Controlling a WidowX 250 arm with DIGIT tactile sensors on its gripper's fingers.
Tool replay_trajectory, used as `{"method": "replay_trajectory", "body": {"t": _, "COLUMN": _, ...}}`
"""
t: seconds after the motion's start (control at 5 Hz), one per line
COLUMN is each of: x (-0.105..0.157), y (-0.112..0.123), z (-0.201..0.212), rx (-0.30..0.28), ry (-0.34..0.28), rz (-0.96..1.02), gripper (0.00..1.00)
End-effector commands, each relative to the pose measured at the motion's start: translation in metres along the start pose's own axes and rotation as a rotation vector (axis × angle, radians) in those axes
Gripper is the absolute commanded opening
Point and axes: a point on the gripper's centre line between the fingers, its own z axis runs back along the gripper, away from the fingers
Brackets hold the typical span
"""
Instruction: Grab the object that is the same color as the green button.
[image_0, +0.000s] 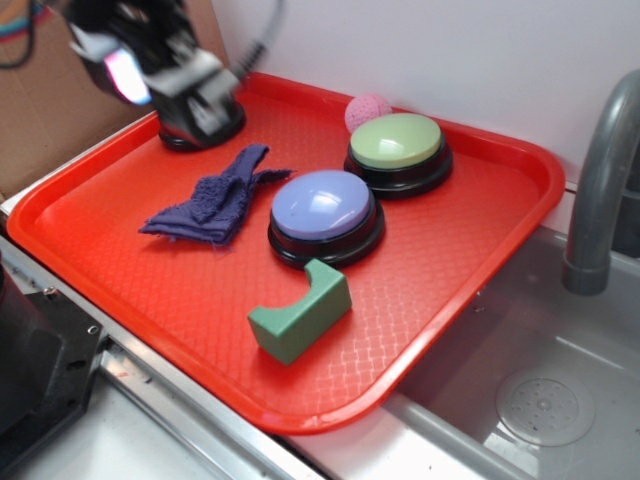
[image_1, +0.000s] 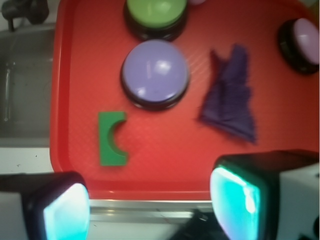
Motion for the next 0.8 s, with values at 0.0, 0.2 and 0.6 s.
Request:
{"method": "replay_trajectory", "body": {"t": 0.0, "x": 0.012, "y": -0.027, "z": -0.047, "rx": -0.019, "ry": 0.021, "rz": 0.073, "gripper": 1.0}}
{"method": "replay_trajectory", "body": {"t": 0.2, "x": 0.007, "y": -0.03, "z": -0.083, "rx": -0.003, "ry": 0.083, "rz": 0.129, "gripper": 1.0}}
{"method": "replay_trajectory", "body": {"t": 0.6, "x": 0.005, "y": -0.033, "z": -0.128, "rx": -0.003, "ry": 0.058, "rz": 0.181, "gripper": 0.37}}
